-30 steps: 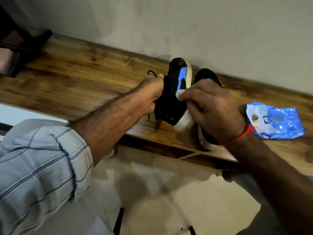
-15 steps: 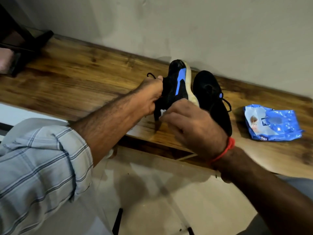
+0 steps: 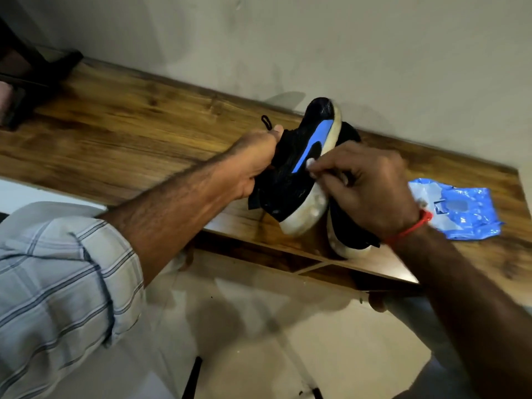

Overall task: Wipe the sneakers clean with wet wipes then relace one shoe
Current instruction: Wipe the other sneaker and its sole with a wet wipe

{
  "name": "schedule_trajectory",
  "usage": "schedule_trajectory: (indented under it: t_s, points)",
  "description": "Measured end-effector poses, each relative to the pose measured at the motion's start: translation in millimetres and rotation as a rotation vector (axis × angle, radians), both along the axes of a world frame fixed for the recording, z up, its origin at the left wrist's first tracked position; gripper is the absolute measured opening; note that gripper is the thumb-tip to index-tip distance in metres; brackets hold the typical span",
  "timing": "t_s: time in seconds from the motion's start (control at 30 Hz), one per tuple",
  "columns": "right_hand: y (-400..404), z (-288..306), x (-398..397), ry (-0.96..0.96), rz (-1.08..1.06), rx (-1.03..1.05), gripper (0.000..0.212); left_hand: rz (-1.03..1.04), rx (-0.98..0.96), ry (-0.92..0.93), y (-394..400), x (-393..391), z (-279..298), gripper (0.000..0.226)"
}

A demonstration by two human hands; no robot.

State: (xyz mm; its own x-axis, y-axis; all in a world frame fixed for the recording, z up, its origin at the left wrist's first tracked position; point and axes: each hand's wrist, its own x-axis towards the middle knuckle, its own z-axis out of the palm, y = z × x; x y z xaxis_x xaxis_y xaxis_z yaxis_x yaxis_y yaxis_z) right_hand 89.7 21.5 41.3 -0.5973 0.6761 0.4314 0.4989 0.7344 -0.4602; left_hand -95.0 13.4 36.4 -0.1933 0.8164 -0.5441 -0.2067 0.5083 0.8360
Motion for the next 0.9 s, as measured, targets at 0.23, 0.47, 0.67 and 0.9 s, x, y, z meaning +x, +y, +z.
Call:
schedule_trajectory:
  t_s: [0.23,0.47,0.67,0.9]
  points:
    - [-3,0,1,0.164,0.072,-0.229,0.009,-0.056,0.042,0.087,0,-5,0,0.033]
    - [-3,-6,-1,0.218,0.016,-0.282,0.015,-0.072,0.034,0.100,1,-4,-1,0.030]
    - [-2,-9,1,-0.036,0.174,-0.133,0.025,-0.065,0.009,0.154,5,-8,-5,0.029]
    - [2,-11,-1,-0.033,0.158,-0.034,0.019,-0.042,-0.027,0.144,3,-5,-5,0.027]
